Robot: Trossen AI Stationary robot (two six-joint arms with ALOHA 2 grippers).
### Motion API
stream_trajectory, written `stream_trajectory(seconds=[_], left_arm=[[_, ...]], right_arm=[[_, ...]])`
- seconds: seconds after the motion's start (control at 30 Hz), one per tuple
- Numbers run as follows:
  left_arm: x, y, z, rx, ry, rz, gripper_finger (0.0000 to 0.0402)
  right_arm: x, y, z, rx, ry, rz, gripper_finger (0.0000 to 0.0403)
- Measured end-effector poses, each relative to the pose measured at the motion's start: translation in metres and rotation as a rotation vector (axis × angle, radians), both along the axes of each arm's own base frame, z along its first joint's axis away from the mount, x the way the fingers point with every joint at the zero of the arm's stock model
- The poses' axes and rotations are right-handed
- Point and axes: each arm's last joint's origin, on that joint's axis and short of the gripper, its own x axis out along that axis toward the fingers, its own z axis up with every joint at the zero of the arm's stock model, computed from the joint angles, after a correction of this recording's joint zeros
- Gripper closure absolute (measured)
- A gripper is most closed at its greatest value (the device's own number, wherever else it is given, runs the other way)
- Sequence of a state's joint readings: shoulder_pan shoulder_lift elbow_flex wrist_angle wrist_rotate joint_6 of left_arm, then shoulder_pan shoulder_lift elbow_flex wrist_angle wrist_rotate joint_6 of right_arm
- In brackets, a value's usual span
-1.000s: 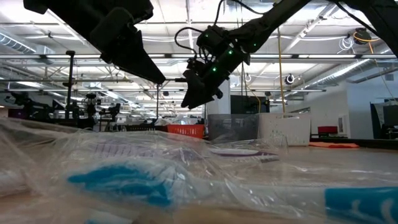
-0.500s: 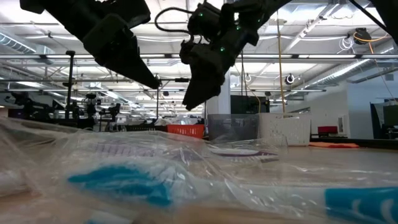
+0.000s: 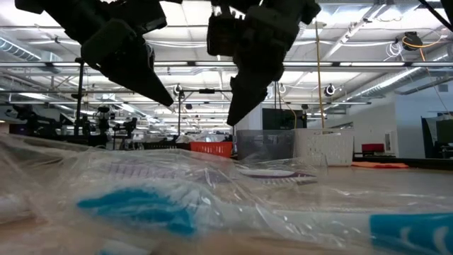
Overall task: Pick & Place Toothbrushes
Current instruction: Put the purple toothbrush into the black bin
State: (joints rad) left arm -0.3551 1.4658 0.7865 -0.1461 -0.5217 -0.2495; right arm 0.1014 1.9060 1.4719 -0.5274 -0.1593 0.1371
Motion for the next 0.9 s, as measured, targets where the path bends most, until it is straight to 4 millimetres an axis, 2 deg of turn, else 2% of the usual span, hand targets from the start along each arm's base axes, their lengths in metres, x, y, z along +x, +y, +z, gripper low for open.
stream_trajectory(seconds=[0.3, 0.57, 0.9], left_arm=[[-0.001, -0.002, -0.001, 0.002, 0.01, -0.007, 0.0231], [-0.001, -0.002, -0.001, -0.019, 0.016, -0.023, 0.0231], [-0.001, -0.003, -0.001, -0.039, 0.017, -0.026, 0.0231]], right_arm=[[-0.011, 0.057, 0.0, 0.032, 0.018, 0.066, 0.0222], [-0.024, 0.101, 0.0, -0.046, -0.007, 0.115, 0.0222], [-0.04, 0.132, -0.005, -0.206, -0.071, 0.079, 0.0222]])
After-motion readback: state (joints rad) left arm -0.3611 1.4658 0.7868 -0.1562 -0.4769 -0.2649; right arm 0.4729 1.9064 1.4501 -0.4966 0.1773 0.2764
